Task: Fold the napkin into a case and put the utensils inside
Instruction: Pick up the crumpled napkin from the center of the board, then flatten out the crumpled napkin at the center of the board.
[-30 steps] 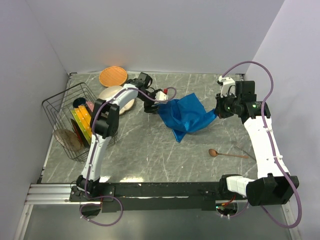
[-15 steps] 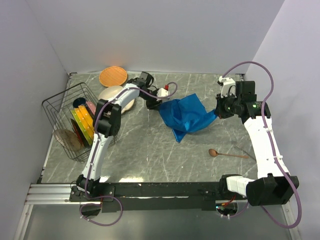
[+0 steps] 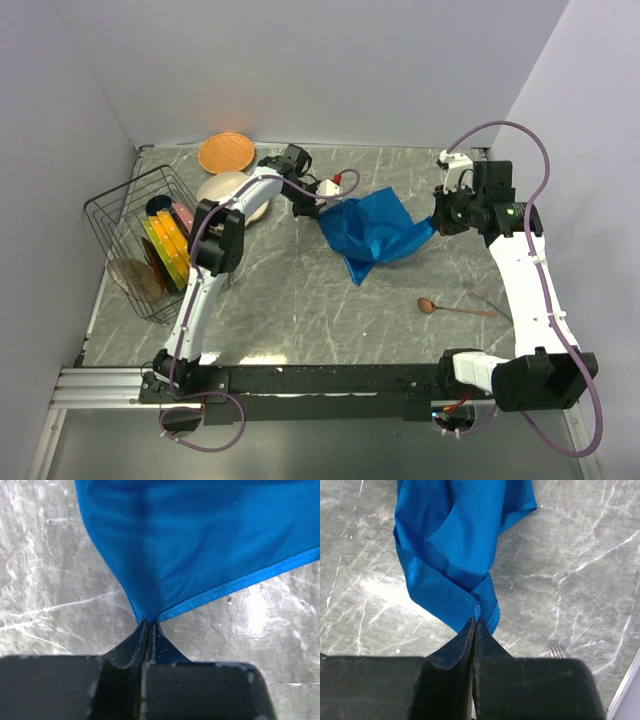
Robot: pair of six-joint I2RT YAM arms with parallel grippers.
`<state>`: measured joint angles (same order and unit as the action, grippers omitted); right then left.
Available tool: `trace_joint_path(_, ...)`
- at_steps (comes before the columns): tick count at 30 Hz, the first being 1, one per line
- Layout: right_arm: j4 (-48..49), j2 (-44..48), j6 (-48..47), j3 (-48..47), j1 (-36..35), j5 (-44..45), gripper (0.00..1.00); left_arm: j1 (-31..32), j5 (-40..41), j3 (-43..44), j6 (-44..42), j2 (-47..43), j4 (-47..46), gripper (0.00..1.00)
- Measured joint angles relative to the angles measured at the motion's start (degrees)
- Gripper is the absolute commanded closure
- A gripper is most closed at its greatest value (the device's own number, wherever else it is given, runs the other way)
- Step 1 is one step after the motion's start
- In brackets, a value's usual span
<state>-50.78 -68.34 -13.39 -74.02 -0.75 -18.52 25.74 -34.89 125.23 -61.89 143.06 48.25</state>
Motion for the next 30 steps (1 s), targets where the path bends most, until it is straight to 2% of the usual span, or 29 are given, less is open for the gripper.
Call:
trace_joint_path(5,0.96,0.00,0.17,-0.35,0.17,0.83,1.00,-0.26,1.38,-4.17,8.44,-3.80,0.00,0.99)
trace_joint_path(8,2.49,0.07,1.38,-1.44,1.70,1.73,1.00,-1.16,0.63,-6.54,17.16,-8.92,0.48,0.99)
trace_joint_path(12,6.93,0.59,4.57,-3.65,3.28,3.65,1.00,-4.00,-1.11,-8.66,31.61,-21.84,-1.73,0.99)
trace_joint_path(17,13.14,1.95,8.63,-6.97,4.02,7.10,1.00,-6.73,-1.11,-9.29,45.66,-39.56,-6.10,0.99)
trace_joint_path(21,17.29,4.76,11.30,-9.07,4.20,10.08,1.00,-6.78,-0.92,-9.64,53.13,-50.05,-7.96,0.99)
trace_joint_path(25,19.06,7.78,13.53,-12.39,4.31,11.96,1.00,-6.80,-0.09,-13.79,59.91,-58.62,-10.58,0.99)
trace_joint_path(30,22.12,10.14,15.52,-16.15,4.39,14.40,1.00,-6.80,3.06,-14.88,66.25,-61.90,-12.44,0.99)
